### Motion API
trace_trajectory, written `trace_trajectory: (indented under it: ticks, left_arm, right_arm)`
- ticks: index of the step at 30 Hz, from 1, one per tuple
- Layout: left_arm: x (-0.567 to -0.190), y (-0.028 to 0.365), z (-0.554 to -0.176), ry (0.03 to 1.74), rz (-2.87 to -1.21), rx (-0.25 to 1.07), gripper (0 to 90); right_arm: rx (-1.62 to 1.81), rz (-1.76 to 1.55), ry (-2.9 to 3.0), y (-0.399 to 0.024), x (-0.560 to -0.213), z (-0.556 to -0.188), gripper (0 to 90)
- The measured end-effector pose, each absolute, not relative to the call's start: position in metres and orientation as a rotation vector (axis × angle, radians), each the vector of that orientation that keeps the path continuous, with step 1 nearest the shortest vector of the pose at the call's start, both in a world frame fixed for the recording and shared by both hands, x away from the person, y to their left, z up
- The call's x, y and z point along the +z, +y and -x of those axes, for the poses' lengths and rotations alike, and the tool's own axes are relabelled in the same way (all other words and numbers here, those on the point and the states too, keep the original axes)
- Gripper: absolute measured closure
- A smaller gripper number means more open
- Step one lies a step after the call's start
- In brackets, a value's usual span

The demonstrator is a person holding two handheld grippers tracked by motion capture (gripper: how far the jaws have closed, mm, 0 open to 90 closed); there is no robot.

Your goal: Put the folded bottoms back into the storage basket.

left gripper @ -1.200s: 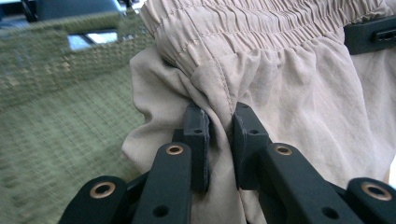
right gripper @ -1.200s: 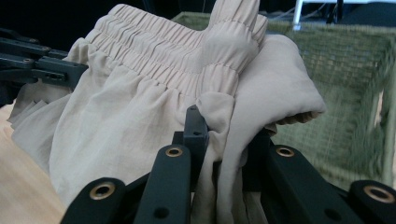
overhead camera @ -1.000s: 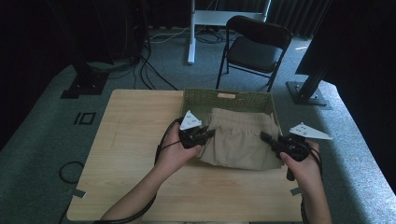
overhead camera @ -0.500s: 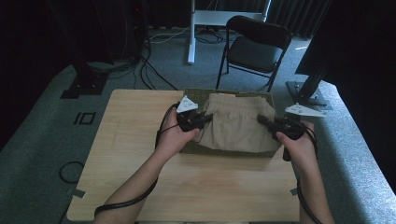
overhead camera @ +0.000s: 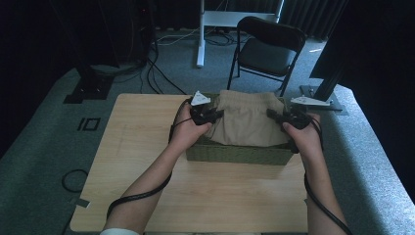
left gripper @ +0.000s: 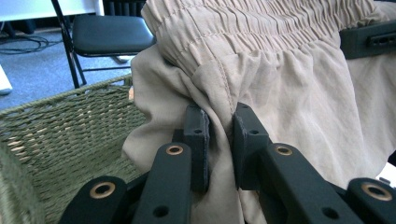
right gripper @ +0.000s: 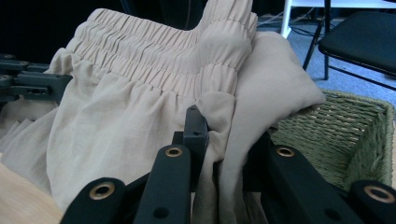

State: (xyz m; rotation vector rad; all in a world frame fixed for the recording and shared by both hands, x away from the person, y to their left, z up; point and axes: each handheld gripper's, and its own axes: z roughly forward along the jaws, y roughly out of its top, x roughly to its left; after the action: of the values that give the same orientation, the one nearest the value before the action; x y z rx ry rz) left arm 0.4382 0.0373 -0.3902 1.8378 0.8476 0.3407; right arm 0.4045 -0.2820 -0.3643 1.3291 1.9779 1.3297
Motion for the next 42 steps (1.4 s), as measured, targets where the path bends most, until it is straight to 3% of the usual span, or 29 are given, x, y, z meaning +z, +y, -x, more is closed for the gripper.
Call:
trace_trajectory:
  ticks: [16,42]
  left_arm:
    - [-0.424,0.031,-0.478,0.901,-1.828,0.346,79.5]
    - [-0.482,0.024,-0.503,1.028,-1.921,0.313,79.4]
  right_arm:
    - [1.277,-1.39,2.0,-0.282,-0.401,-0.455,77.1]
    - [1.139,-1.488,2.093,-0.273,-0.471,-0.502,76.7]
